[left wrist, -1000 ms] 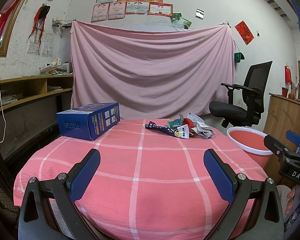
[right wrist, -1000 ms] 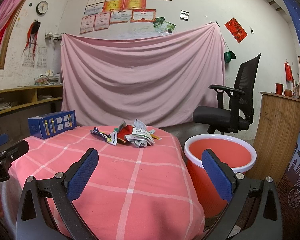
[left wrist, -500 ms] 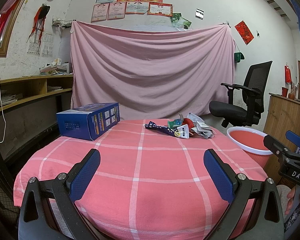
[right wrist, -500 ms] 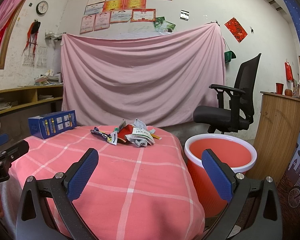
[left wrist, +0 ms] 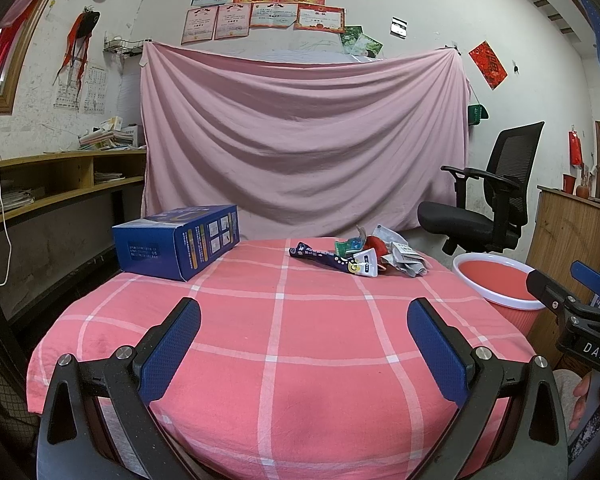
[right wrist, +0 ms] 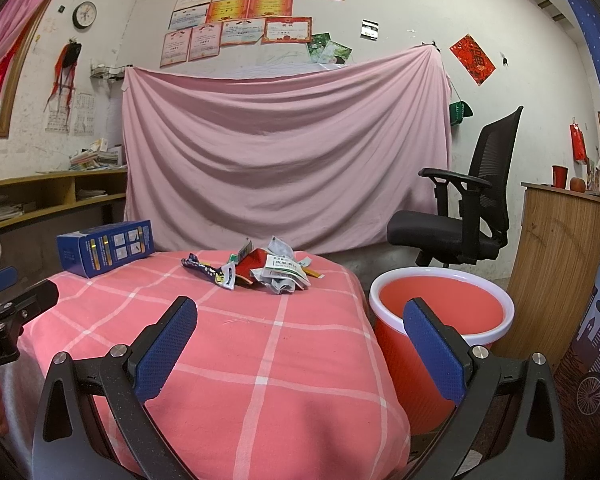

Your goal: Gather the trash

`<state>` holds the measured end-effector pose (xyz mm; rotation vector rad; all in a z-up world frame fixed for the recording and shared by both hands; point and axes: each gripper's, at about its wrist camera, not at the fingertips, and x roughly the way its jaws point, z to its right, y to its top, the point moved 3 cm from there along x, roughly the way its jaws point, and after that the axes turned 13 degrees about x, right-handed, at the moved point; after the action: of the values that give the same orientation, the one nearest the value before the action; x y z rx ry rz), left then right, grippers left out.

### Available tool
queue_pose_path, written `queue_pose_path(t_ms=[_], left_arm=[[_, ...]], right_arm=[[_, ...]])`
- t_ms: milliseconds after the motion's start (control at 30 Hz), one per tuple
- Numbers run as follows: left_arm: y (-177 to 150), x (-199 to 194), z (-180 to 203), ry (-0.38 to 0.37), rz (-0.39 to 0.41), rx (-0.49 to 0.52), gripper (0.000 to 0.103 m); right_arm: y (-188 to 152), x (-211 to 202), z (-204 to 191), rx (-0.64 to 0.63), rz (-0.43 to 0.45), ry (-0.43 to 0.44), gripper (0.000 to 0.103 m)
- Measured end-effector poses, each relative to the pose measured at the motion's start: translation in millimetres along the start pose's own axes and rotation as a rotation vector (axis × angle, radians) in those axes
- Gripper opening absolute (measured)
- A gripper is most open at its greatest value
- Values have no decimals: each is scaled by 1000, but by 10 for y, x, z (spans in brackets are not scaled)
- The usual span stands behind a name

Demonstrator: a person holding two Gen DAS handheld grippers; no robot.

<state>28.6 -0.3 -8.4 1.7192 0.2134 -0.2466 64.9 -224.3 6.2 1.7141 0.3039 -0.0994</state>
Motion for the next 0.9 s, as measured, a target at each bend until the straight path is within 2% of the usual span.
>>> queue_pose_path(t_ms=[900], left_arm=[[2, 86, 0, -21, -9, -13, 101]], right_arm=[[-45, 29, -5, 0, -13, 1, 103]])
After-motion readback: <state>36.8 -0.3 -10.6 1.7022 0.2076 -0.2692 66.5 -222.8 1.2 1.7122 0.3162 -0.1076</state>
